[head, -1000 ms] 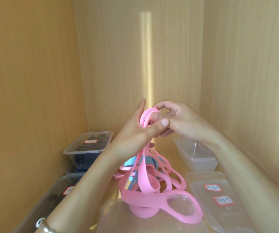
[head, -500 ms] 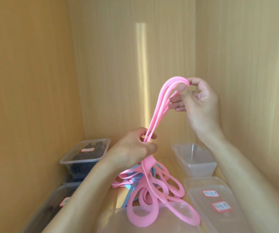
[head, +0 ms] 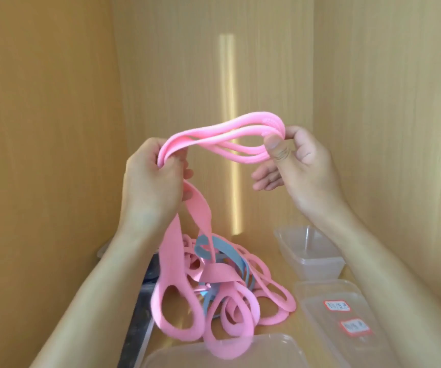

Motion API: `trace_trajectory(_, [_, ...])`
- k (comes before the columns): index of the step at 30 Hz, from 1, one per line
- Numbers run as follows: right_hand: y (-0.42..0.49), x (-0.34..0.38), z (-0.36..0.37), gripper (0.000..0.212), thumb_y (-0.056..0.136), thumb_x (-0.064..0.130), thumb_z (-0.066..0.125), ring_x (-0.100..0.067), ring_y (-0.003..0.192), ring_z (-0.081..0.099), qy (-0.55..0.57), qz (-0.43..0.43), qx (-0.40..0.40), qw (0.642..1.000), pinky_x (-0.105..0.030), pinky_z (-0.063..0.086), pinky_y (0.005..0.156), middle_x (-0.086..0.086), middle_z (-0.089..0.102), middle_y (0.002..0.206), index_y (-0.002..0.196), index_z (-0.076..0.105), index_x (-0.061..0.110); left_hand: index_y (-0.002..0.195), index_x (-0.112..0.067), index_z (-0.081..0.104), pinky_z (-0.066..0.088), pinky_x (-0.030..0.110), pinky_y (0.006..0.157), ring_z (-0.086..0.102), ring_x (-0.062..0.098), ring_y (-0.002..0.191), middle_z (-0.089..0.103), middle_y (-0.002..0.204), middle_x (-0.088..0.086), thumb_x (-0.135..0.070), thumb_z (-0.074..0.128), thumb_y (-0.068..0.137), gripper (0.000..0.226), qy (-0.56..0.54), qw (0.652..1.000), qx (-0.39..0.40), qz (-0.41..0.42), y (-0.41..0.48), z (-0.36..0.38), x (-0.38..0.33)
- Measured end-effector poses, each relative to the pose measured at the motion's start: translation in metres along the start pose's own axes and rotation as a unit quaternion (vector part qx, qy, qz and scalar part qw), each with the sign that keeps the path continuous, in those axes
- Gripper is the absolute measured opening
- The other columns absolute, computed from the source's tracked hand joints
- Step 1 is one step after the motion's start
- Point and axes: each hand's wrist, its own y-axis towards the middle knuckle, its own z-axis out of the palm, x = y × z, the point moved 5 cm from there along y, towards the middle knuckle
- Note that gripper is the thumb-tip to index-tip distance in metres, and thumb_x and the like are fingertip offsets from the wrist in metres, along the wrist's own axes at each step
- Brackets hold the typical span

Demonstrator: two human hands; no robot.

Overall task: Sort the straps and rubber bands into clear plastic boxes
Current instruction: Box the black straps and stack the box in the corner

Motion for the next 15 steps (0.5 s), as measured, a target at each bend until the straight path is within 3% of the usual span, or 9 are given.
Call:
trace_trajectory(3, [-0.003, -0.002, 0.004, 0.028, 0.078, 0.048, 0.057, -0.020, 0.048, 0.065, -0.039, 0.021, 0.080, 0.996, -0.024, 0.049, 0.049, -0.006, 0.068, 0.059, 0.093, 0.054, 0.025, 0.084, -0.026, 0.062, 0.055, 0.036, 0.056, 0.060, 0.007, 0.058, 0.061, 0.071, -0.001, -0.016, 0.048, 0.099, 0.023, 0.001, 1.000, 0.021, -0.011, -0.001, 0.002, 0.008])
trace_trajectory(7, [-0.006, -0.011, -0.001, 0.014, 0.083, 0.036, 0.070, -0.016, 0.048, 0.061, -0.137, 0.018, 0.108, 0.985, -0.032, 0.050, 0.058, -0.004, 0.067, 0.058, 0.087, 0.064, 0.024, 0.089, -0.022, 0.064, 0.048, 0.025, 0.050, 0.054, 0.005, 0.053, 0.061, 0.068, -0.001, -0.020, 0.045, 0.100, 0.022, 0.005, 0.999, 0.039, -0.036, 0.000, 0.006, 0.021])
trace_trajectory(10, [-0.004, -0.010, -0.005, 0.015, 0.085, 0.034, 0.071, -0.014, 0.046, 0.054, -0.155, -0.010, 0.077, 0.985, -0.031, 0.046, 0.057, -0.004, 0.062, 0.055, 0.079, 0.066, 0.021, 0.090, -0.015, 0.064, 0.040, 0.015, 0.044, 0.050, 0.004, 0.047, 0.060, 0.062, -0.002, -0.023, 0.045, 0.100, 0.023, 0.012, 0.998, 0.047, -0.029, 0.001, 0.009, 0.023])
trace_trajectory(13, [0.000, -0.009, -0.012, 0.019, 0.089, 0.031, 0.067, -0.012, 0.043, 0.052, -0.149, -0.016, 0.015, 0.989, -0.029, 0.045, 0.053, -0.001, 0.058, 0.052, 0.080, 0.065, 0.015, 0.084, -0.010, 0.062, 0.035, 0.019, 0.042, 0.044, 0.011, 0.046, 0.054, 0.059, 0.000, -0.030, 0.053, 0.097, 0.025, 0.052, 0.997, 0.058, -0.022, 0.002, 0.010, 0.025])
trace_trajectory(15, [0.002, -0.010, -0.018, 0.021, 0.091, 0.031, 0.065, -0.012, 0.041, 0.052, -0.143, -0.008, -0.028, 0.989, -0.029, 0.045, 0.051, 0.003, 0.057, 0.050, 0.080, 0.064, 0.013, 0.085, -0.016, 0.062, 0.035, 0.019, 0.043, 0.044, 0.012, 0.047, 0.055, 0.062, -0.003, -0.027, 0.058, 0.093, 0.014, 0.111, 0.990, 0.083, -0.016, 0.003, 0.013, 0.029])
